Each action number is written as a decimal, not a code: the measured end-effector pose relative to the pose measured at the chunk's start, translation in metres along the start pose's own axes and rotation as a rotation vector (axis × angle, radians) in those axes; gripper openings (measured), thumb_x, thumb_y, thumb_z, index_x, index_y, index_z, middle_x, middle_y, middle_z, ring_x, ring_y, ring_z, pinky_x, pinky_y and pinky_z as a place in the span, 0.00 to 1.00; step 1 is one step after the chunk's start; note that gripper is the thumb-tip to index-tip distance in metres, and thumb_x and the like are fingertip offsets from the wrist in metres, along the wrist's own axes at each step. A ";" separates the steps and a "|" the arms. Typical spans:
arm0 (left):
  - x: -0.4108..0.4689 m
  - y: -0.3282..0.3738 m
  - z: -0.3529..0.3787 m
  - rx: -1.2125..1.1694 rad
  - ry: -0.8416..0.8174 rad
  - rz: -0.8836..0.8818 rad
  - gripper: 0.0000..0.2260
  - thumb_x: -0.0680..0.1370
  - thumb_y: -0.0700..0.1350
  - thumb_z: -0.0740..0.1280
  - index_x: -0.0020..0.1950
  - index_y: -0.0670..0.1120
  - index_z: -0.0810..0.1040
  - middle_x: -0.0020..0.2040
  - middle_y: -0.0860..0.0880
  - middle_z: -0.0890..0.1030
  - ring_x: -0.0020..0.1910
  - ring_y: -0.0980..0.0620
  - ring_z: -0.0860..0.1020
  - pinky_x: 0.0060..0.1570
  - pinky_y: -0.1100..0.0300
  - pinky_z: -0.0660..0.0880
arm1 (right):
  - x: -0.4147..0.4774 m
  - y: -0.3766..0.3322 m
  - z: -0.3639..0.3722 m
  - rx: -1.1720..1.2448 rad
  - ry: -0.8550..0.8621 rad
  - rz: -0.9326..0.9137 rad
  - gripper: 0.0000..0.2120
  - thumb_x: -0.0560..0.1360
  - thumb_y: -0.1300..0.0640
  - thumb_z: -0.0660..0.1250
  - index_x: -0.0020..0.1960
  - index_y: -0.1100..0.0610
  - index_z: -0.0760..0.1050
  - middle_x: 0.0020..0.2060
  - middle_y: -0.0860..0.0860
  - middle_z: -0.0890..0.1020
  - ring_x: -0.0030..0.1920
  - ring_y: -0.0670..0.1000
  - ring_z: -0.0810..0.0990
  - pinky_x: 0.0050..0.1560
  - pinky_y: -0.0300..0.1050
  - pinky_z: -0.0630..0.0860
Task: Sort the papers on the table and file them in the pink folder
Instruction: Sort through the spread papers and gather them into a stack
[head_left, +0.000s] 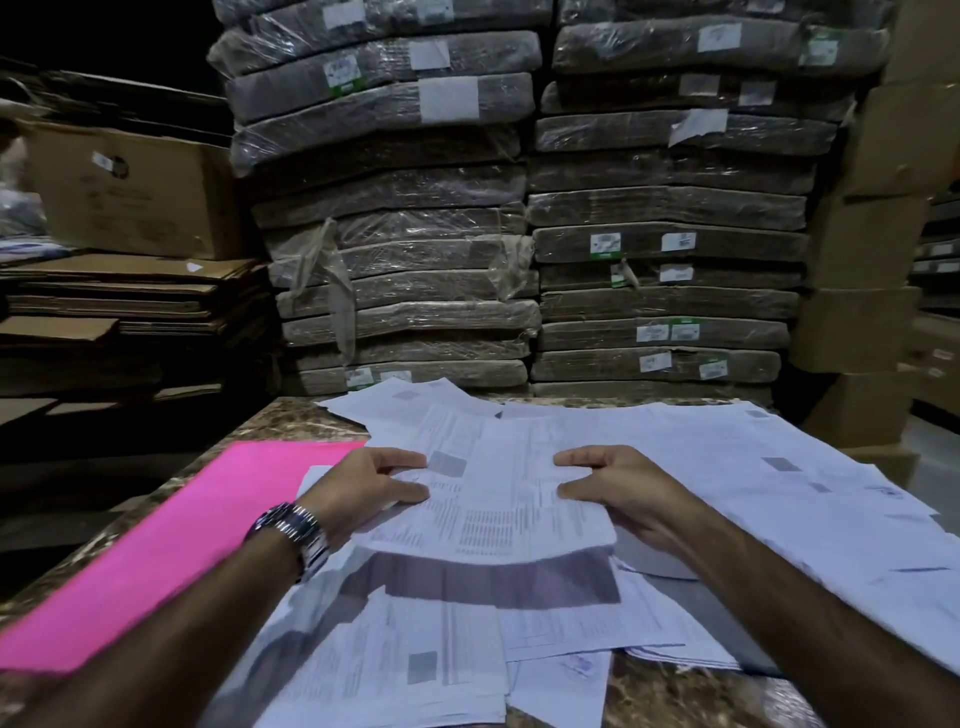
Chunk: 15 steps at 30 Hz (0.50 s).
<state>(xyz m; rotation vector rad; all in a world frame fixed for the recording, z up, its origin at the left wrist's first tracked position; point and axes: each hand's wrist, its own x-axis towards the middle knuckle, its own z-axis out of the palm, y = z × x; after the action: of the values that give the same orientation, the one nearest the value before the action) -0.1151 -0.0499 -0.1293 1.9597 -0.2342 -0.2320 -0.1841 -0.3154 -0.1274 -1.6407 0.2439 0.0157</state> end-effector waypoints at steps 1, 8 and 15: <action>-0.009 -0.007 -0.010 0.021 0.015 -0.010 0.19 0.71 0.35 0.73 0.61 0.43 0.79 0.53 0.49 0.82 0.33 0.61 0.81 0.32 0.72 0.74 | -0.001 0.003 0.012 -0.023 -0.023 0.005 0.18 0.71 0.72 0.69 0.60 0.62 0.77 0.48 0.59 0.85 0.45 0.56 0.86 0.38 0.43 0.83; -0.065 -0.044 -0.061 0.194 0.040 -0.102 0.23 0.71 0.38 0.74 0.64 0.48 0.75 0.52 0.56 0.76 0.42 0.50 0.84 0.37 0.59 0.80 | -0.006 0.016 0.077 -0.169 -0.168 0.005 0.20 0.68 0.70 0.74 0.59 0.62 0.77 0.45 0.54 0.83 0.41 0.50 0.85 0.37 0.38 0.80; -0.085 -0.061 -0.076 0.508 0.112 -0.085 0.30 0.68 0.47 0.77 0.68 0.51 0.71 0.60 0.52 0.77 0.50 0.52 0.79 0.50 0.57 0.79 | -0.013 0.026 0.098 -0.483 -0.162 -0.046 0.26 0.65 0.60 0.79 0.61 0.56 0.75 0.35 0.45 0.74 0.28 0.46 0.78 0.29 0.39 0.74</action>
<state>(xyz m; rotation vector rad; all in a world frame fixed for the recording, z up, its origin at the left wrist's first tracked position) -0.1730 0.0638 -0.1515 2.4814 -0.1440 -0.1231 -0.1874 -0.2188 -0.1596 -2.1125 0.0789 0.1842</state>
